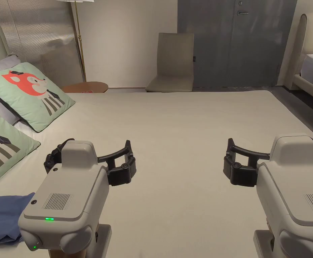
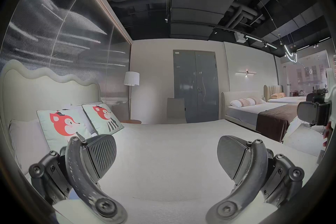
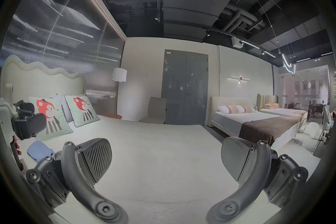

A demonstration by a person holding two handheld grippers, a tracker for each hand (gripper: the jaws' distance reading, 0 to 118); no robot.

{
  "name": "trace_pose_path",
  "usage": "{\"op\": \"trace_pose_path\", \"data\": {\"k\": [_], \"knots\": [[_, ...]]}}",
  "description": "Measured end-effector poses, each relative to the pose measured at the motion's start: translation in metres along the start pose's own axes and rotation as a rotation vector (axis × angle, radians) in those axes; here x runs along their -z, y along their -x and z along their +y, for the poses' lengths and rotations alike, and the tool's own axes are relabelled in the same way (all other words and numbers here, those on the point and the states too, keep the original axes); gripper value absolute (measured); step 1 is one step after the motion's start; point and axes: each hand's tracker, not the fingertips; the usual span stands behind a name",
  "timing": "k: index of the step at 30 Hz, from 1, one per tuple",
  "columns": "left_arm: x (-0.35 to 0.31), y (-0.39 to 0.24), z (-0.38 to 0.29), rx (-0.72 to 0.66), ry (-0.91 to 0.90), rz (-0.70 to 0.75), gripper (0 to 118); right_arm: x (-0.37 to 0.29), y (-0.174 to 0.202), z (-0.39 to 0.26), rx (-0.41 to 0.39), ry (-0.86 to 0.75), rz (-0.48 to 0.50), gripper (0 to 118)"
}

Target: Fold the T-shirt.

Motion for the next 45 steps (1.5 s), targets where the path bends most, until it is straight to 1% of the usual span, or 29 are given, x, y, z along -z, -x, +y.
{"op": "trace_pose_path", "data": {"k": [20,22,25,26,27,29,33,36,37,41,45], "knots": [[0.001,0.000,0.001,0.004,0.007,-0.007,111,0.005,0.002,0.000,-0.004,0.031,0.000,118],[0.002,0.001,0.000,0.004,0.007,-0.006,111,0.006,0.002,0.002,0.012,0.063,-0.013,118],[0.003,0.002,-0.001,0.004,0.009,-0.007,111,0.009,0.002,0.007,0.086,0.162,-0.052,118],[0.003,0.002,-0.001,0.004,0.010,-0.007,111,0.011,0.003,0.011,0.098,0.219,-0.092,118],[0.003,0.002,-0.001,0.004,0.011,-0.007,111,0.012,0.003,0.016,0.094,0.278,-0.111,118],[0.003,0.003,-0.001,0.006,0.013,-0.008,111,0.018,0.003,0.023,0.095,0.382,-0.110,118],[0.004,0.004,-0.002,0.008,0.013,-0.009,111,0.023,0.000,0.034,0.175,0.511,-0.159,118],[0.004,0.004,-0.002,0.001,0.012,-0.010,111,0.022,-0.007,0.037,0.239,0.535,-0.103,118],[0.005,0.004,-0.002,-0.001,0.011,-0.010,111,0.022,-0.008,0.038,0.249,0.537,-0.097,118],[0.005,0.005,-0.002,0.001,0.008,-0.009,111,0.022,-0.007,0.039,0.228,0.545,-0.113,118],[0.004,0.005,0.000,0.000,0.005,-0.010,111,0.022,-0.007,0.037,0.224,0.535,-0.112,118]]}}
